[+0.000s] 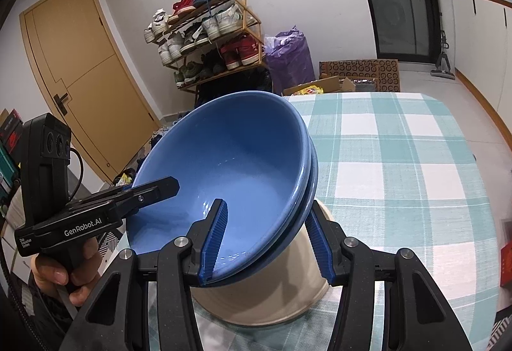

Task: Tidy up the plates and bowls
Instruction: 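Lower the nested blue bowls with both grippers onto the cream plate stack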

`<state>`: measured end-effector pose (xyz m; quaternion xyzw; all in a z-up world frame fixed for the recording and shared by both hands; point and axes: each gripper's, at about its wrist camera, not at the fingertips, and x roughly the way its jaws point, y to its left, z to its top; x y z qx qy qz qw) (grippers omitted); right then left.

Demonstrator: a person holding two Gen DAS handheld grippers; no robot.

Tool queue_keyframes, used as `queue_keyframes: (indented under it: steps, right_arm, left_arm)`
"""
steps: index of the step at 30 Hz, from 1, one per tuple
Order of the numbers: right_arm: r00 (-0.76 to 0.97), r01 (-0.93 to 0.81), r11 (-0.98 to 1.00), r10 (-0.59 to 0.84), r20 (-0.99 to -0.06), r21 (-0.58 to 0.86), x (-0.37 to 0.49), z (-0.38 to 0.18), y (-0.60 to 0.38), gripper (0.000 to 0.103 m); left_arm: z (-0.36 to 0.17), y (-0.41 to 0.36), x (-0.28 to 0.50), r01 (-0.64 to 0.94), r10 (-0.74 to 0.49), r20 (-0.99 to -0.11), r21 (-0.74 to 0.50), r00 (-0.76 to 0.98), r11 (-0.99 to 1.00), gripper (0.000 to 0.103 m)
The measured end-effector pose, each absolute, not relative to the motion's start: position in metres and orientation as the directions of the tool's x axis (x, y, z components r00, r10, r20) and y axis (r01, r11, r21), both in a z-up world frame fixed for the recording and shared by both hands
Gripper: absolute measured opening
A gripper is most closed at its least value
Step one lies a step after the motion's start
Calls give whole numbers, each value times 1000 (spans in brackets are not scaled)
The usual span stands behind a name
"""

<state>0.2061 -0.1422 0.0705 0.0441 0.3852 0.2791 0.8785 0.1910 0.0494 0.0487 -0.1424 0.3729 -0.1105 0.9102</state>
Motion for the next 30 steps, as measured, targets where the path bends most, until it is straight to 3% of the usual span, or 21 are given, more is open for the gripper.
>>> queue_keyframes:
  steps: [30]
  right_arm:
    - [508, -421, 856, 497, -704, 301, 229, 38, -138, 51]
  left_arm:
    - [14, 51, 210, 69, -302, -694, -343, 654, 937, 34]
